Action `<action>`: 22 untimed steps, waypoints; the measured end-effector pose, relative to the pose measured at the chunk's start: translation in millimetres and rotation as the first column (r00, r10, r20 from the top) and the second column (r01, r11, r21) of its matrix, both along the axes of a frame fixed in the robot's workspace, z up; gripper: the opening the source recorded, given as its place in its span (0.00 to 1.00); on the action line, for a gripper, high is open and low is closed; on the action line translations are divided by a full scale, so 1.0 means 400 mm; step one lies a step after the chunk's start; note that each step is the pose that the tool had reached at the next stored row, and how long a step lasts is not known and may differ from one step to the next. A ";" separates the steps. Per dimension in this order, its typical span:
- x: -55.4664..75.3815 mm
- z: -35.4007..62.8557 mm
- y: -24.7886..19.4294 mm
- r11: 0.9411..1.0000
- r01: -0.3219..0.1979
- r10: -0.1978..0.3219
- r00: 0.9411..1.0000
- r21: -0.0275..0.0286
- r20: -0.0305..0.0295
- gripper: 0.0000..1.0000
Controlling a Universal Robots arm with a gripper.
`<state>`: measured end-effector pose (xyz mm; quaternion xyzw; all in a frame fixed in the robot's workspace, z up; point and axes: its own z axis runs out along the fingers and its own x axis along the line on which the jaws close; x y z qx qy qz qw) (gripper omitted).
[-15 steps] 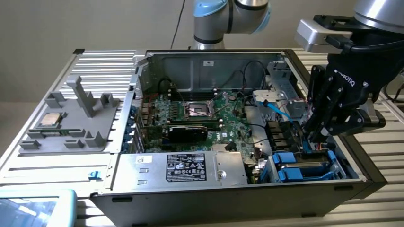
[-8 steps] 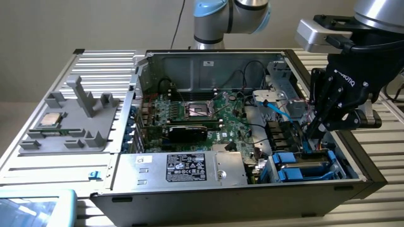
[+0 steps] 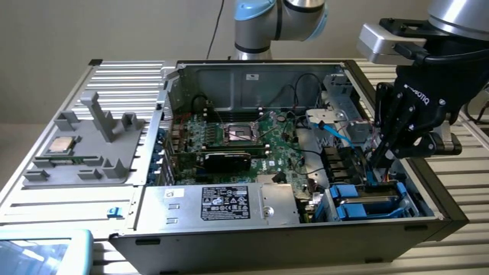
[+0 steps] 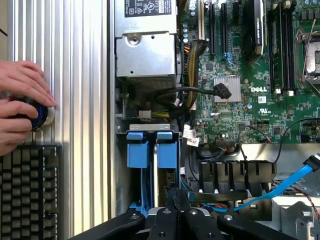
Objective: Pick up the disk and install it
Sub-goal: 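Insert the second disk wire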
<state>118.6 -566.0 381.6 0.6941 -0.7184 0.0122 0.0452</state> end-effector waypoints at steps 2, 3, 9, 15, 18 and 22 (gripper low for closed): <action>0.000 -0.001 0.000 1.000 -0.031 0.031 1.000 0.000 0.000 0.11; 0.000 -0.001 0.000 0.999 -0.050 0.050 0.999 0.000 0.000 0.11; 0.000 -0.004 0.000 0.987 -0.158 0.158 0.987 0.000 0.000 0.11; 0.000 -0.007 0.000 0.964 -0.264 0.264 0.964 0.000 0.000 0.11; 0.000 -0.008 0.000 0.948 -0.318 0.318 0.948 0.000 0.000 0.11; 0.000 -0.009 0.000 0.923 -0.386 0.386 0.923 0.000 0.000 0.11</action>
